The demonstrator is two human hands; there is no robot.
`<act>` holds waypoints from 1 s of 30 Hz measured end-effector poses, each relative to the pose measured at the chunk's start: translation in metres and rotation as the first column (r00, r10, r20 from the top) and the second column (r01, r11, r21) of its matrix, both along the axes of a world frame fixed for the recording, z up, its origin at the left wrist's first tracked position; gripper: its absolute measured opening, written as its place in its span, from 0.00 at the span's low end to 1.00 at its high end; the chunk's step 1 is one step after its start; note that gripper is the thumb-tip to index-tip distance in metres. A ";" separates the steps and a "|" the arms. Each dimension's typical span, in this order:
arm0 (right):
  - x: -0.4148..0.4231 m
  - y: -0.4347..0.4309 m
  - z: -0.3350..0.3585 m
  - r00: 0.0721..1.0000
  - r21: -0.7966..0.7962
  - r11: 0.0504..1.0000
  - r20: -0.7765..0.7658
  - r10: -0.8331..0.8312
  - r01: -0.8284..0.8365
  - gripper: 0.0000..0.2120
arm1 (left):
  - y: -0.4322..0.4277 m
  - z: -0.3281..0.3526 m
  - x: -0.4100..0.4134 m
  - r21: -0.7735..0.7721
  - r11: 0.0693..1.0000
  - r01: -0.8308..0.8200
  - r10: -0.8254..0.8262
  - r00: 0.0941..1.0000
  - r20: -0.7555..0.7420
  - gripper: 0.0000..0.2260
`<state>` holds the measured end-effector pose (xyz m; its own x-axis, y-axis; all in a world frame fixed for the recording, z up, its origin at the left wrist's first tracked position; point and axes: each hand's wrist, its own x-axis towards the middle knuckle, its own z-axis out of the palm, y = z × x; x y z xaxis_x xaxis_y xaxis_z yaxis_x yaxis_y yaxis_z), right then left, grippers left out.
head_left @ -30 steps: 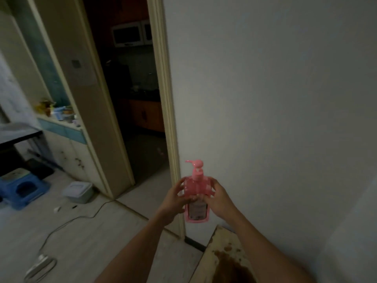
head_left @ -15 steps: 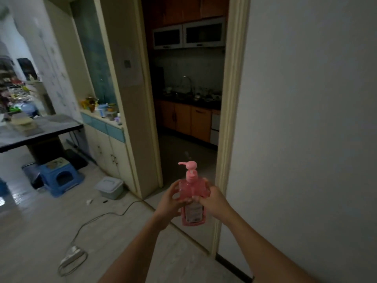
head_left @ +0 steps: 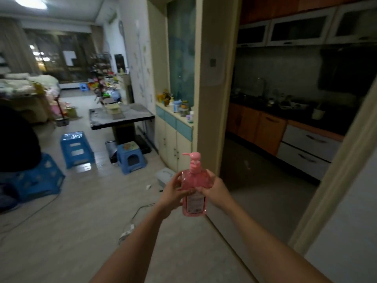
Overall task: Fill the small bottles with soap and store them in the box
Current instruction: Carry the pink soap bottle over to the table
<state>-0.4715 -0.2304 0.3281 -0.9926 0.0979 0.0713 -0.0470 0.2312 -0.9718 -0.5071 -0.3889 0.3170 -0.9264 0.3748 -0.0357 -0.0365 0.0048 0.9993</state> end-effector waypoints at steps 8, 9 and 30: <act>-0.118 -0.064 -0.009 0.982 -0.002 0.983 -0.046 0.183 -0.183 0.22 | -0.069 -0.001 -0.083 -0.003 0.985 -0.170 0.170 0.985 0.007 0.31; -0.134 -0.070 -0.010 0.978 0.005 0.980 -0.059 0.200 -0.200 0.22 | -0.075 -0.002 -0.095 -0.011 0.981 -0.193 0.193 0.981 0.002 0.31; -0.404 -0.206 -0.003 0.859 0.023 0.861 -0.056 0.509 -0.509 0.21 | -0.209 0.000 -0.322 -0.049 0.882 -0.470 0.470 0.883 -0.012 0.28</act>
